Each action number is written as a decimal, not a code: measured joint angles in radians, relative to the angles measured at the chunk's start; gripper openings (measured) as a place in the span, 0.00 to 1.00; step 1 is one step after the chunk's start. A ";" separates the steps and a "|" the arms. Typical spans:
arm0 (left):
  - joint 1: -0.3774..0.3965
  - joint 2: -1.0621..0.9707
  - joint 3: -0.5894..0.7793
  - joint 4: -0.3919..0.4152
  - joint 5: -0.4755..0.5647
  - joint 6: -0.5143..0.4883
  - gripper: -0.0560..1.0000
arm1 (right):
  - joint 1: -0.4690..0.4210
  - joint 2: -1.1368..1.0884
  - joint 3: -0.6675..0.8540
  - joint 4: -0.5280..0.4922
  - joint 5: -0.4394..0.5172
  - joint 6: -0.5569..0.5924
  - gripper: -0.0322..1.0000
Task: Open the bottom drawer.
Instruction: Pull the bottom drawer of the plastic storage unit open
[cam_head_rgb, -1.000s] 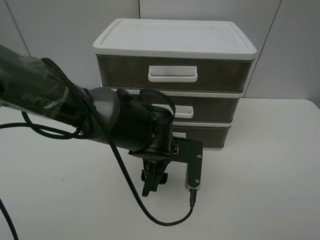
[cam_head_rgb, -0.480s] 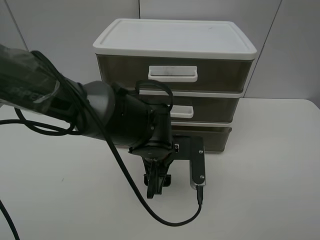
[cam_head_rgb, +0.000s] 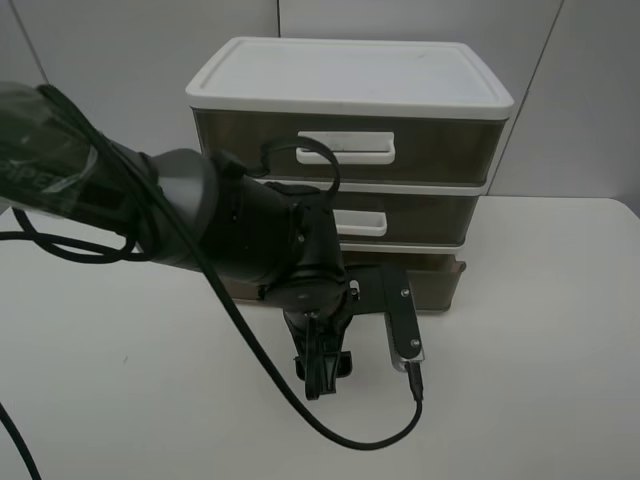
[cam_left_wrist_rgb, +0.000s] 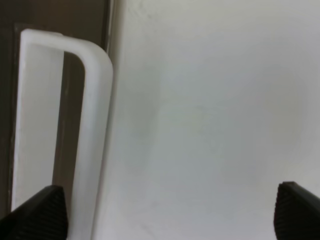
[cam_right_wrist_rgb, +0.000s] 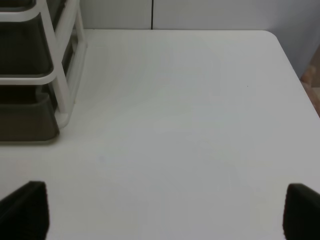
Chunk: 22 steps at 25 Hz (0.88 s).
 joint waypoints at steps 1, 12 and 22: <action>0.000 -0.001 0.000 -0.010 0.001 0.000 0.80 | 0.000 0.000 0.000 0.000 0.000 0.000 0.83; -0.021 -0.008 0.000 -0.055 0.055 0.001 0.80 | 0.000 0.000 0.000 0.000 0.000 0.000 0.83; -0.030 -0.013 0.000 -0.132 0.080 0.002 0.80 | 0.000 0.000 0.000 0.000 0.000 0.000 0.83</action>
